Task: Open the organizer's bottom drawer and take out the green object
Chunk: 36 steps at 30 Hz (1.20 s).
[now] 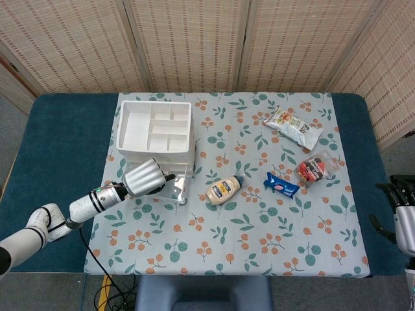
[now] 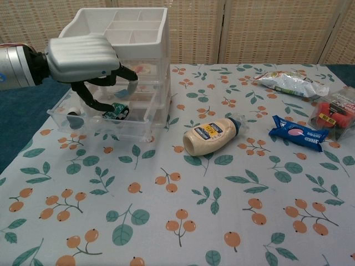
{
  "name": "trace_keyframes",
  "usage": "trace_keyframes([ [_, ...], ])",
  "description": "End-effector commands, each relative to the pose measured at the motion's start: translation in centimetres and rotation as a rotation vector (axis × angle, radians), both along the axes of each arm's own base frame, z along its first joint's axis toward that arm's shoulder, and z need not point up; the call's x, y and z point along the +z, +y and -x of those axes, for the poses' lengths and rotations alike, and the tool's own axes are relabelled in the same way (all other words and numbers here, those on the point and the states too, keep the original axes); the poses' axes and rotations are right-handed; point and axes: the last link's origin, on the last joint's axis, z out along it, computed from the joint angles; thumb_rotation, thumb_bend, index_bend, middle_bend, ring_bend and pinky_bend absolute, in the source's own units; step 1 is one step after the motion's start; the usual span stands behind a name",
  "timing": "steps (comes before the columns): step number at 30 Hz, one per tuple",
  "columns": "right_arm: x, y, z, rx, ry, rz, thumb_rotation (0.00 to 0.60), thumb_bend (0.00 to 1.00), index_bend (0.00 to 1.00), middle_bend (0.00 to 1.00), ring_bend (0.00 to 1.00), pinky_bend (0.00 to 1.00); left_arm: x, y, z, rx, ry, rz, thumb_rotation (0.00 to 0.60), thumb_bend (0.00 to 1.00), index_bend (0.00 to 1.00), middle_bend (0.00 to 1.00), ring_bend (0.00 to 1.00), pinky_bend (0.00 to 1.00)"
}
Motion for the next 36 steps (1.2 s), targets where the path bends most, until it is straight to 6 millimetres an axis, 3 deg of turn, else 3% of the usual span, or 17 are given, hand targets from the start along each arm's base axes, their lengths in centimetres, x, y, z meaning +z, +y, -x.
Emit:
trace_keyframes([
  [1,0.0,0.0,0.0,-0.002,0.0,0.001,0.6,0.29,0.2,0.27,0.16,0.25,-0.7,0.4,-0.4,-0.034,0.022,0.012,0.6,0.23,0.44,0.97,1.0,1.0],
  [12,0.0,0.0,0.1,-0.01,0.001,0.001,0.6,0.29,0.2,0.27,0.16,0.25,-0.9,2.1,-0.2,-0.046,0.107,-0.019,0.6,0.23,0.44,0.97,1.0,1.0],
  [25,-0.1,-0.1,0.0,-0.007,0.0,0.001,0.6,0.29,0.2,0.28,0.16,0.25,-0.1,2.3,0.6,-0.037,0.115,-0.022,0.6,0.22,0.42,0.97,1.0,1.0],
  [36,-0.1,0.0,-0.1,-0.007,0.002,0.002,0.6,0.29,0.2,0.28,0.16,0.25,0.0,2.7,0.8,-0.034,0.143,-0.038,0.6,0.15,0.41,0.97,1.0,1.0],
])
